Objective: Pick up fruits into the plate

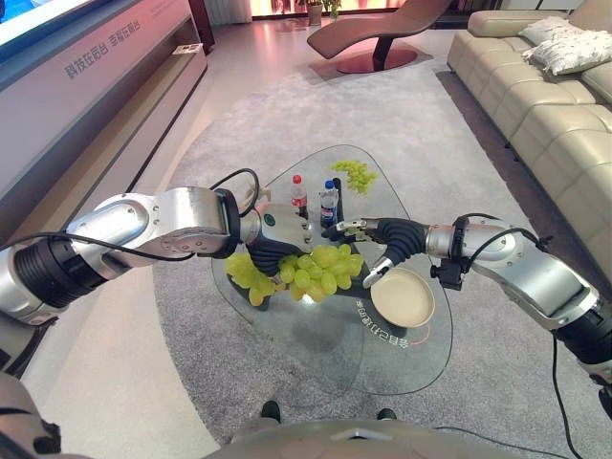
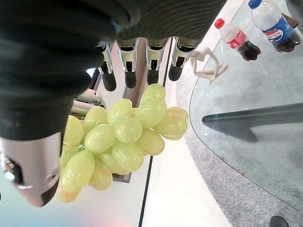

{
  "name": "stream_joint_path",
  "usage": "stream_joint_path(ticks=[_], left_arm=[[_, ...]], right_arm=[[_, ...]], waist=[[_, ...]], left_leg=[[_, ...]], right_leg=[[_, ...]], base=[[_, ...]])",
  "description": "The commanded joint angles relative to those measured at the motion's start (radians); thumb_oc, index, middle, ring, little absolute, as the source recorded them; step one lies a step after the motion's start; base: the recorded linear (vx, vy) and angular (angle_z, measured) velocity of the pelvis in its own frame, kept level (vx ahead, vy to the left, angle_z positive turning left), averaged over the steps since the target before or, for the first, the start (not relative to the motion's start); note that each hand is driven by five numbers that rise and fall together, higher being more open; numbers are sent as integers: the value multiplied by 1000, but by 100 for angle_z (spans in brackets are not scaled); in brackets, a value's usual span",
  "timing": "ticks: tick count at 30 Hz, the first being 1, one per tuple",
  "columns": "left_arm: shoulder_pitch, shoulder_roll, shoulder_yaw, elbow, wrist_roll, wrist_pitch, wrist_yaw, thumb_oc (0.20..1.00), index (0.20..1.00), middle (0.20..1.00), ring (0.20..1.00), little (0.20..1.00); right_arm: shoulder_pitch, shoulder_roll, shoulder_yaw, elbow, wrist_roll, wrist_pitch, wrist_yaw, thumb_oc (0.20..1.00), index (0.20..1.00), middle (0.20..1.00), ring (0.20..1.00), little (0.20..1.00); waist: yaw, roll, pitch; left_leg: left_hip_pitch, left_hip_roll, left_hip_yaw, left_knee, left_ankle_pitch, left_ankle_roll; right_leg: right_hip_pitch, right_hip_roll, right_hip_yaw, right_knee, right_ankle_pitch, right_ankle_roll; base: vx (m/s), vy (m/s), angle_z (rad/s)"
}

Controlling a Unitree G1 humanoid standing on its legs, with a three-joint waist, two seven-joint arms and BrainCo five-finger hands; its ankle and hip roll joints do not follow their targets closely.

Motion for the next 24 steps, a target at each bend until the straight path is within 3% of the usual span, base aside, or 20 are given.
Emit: stream_joint_path(ticks=[1,24], left_arm=[[-42,65,89,64,-55,48,33,200,200,200,200,200],[-110,-55,43,71,-92,56,27,200,200,200,200,200]], right_arm=[[-53,-37,-12,19,-5,-34,9,1000,1000,1000,1000,1000],[-187,70,146,40,-83,12,76,1000,1000,1000,1000,1000]], waist=[[13,-34,-7],[26,-36,0]], left_leg=[[67,-48,63,4,-130,20],[64,-50,49,4,-129,17]], right_leg=[[41,2,41,6,-60,6],[43,-2,41,6,-64,3]], base=[[0,0,0],[0,0,0]])
